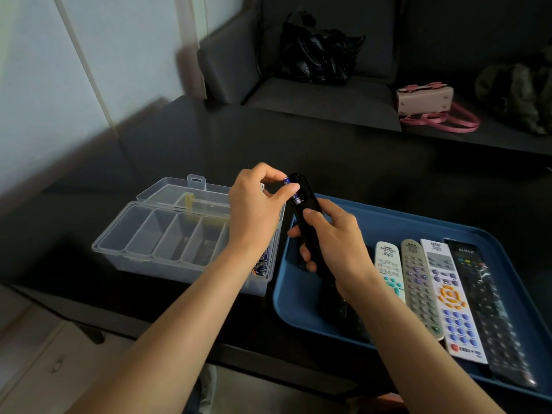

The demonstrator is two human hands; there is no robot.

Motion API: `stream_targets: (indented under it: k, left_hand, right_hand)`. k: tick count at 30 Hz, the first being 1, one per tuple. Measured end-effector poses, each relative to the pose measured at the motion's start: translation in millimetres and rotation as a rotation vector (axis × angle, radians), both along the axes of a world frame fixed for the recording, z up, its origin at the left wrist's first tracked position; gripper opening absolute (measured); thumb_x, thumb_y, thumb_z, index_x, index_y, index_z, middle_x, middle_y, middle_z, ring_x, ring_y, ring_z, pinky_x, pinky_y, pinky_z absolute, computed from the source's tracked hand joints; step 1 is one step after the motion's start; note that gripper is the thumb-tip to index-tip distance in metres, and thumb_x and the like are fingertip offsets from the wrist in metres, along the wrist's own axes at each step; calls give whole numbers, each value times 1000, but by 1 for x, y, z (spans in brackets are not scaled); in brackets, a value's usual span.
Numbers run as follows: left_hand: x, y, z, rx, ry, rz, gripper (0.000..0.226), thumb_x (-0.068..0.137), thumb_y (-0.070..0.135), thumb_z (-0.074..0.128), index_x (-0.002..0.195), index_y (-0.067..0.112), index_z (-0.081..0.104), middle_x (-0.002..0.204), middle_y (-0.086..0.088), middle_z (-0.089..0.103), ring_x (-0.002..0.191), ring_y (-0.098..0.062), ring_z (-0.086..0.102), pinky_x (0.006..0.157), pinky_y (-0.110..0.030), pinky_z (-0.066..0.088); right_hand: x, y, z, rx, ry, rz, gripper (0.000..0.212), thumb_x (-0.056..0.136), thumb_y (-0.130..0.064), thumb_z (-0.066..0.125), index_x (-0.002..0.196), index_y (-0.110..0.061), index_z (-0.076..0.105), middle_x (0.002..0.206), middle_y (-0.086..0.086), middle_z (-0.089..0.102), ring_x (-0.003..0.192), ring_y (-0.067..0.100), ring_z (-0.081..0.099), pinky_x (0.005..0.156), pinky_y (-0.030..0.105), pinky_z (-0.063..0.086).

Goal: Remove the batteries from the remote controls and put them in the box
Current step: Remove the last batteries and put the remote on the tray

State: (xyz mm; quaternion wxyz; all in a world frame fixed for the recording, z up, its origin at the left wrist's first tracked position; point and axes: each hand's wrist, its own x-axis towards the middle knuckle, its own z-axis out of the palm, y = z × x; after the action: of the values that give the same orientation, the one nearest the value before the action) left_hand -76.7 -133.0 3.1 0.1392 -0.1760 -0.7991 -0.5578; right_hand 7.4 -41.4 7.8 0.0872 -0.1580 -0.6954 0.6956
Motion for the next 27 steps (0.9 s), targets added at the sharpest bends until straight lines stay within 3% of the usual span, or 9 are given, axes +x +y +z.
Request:
stream_targets:
  k: [5,9,11,14,16,19,21,24,27]
  left_hand:
    - [2,6,-3,-49,104,20,15,80,20,71,88,8,65,93,0,58,59,1,48,62,-5,38]
    - [7,11,-8,-151,252,6,11,86,12,63,86,1,67,91,0,48,65,-5,48,62,-2,35]
    - [10,13,-10,-249,338,-26,18,91,12,55,82,0,66,92,-2,46,61,-10,50,59,-9,38]
    - [12,12,-10,-338,348,-82,27,96,17,47,81,0,63,99,-6,45,52,-18,55,52,-32,51]
    - [10,10,-10,-380,338,-107,27,96,17,47,82,1,64,101,-5,43,57,-19,56,56,-36,53]
    - [8,8,-4,-261,175,-144,26,95,9,43,99,0,68,104,-3,43,77,-10,52,75,-11,42]
    - [9,6,0,-131,26,-207,33,96,3,35,114,4,63,109,-3,44,85,0,47,78,-1,33]
    - [9,4,1,-2,-67,-290,37,97,1,32,123,10,56,109,1,45,81,6,50,79,-5,37]
    - [10,7,0,184,-137,-318,31,94,4,47,123,15,51,102,1,55,84,1,61,82,-16,48]
  right_hand:
    - [2,1,1,0,28,-21,19,99,-15,44,96,-25,60,66,2,64,42,15,45,37,25,34]
    - [1,4,0,-21,27,-41,18,98,-14,45,104,-16,61,65,4,64,42,16,44,37,24,34]
    - [-1,6,0,-12,33,-52,18,97,-12,45,102,-13,62,64,4,62,43,18,43,36,23,34]
    - [-1,8,-1,11,26,-62,17,95,-12,45,99,-9,62,63,4,61,44,18,44,36,23,35]
    - [0,8,-1,12,4,-55,17,95,-11,45,99,-6,61,63,4,61,44,18,45,36,24,35]
    - [-2,9,2,-76,-31,-48,18,97,-12,44,104,-5,58,66,6,62,44,16,44,36,23,34]
    - [-3,13,8,-167,-50,-46,17,99,-15,43,107,-7,56,72,10,63,45,15,43,36,24,33]
    - [-2,22,13,-228,-68,-42,18,99,-17,42,110,-8,55,79,13,62,47,15,42,37,23,32]
    - [0,27,10,-196,-101,-52,18,100,-17,43,110,-11,56,80,13,63,46,15,43,38,23,33]
